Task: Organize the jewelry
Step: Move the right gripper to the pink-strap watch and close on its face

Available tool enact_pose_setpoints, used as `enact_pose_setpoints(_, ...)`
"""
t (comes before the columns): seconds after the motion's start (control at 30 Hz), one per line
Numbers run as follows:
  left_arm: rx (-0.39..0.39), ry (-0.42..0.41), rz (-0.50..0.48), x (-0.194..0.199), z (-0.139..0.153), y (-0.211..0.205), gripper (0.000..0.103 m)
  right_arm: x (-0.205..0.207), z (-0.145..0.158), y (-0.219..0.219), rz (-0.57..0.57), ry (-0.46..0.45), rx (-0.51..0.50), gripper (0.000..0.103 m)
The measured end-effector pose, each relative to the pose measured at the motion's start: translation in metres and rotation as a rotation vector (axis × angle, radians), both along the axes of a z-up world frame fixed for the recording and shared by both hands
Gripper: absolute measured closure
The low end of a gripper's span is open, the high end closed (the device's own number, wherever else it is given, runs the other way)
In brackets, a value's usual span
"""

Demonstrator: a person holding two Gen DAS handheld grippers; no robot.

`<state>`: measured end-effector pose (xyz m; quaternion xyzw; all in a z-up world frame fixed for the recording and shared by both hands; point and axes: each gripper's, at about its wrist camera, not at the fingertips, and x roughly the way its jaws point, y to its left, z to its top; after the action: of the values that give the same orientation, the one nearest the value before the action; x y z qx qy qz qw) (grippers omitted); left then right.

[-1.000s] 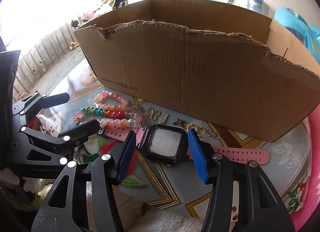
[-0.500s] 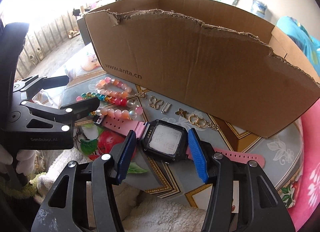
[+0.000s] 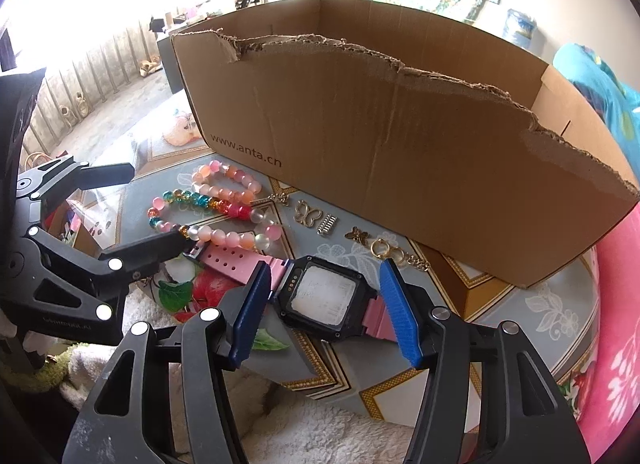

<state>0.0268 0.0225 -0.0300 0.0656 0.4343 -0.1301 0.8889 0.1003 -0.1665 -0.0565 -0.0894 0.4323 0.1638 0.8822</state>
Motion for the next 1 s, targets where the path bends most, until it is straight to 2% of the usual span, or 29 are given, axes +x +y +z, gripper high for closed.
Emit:
enact_pose_setpoints(0.17, 0.029, 0.017, 0.017, 0.004, -0.007, -0.003, 0.006, -0.001, -0.005, 0.001, 0.022, 0.006, -0.006, 0.047)
enact_pose_setpoints(0.5, 0.008, 0.045, 0.086, 0.014, -0.014, 0.008, 0.006, -0.010, -0.003, -0.005, 0.063, 0.005, -0.015, 0.046)
enact_pose_setpoints(0.63, -0.001, 0.042, 0.104, 0.017, -0.014, 0.011, 0.006, -0.016, -0.005, -0.005, 0.111, 0.000, -0.051, 0.042)
enact_pose_setpoints(0.77, -0.010, -0.010, 0.087, 0.007, -0.005, 0.014, 0.006, -0.022, -0.010, 0.001, 0.170, -0.023, -0.128, 0.040)
enact_pose_setpoints(0.87, 0.004, -0.081, 0.042, -0.010, 0.004, 0.012, 0.006, -0.021, -0.010, 0.000, 0.197, -0.010, -0.126, 0.041)
enact_pose_setpoints(1.0, 0.009, -0.129, -0.049, -0.027, 0.011, 0.002, 0.009, -0.022, -0.007, -0.007, 0.209, -0.008, -0.128, 0.052)
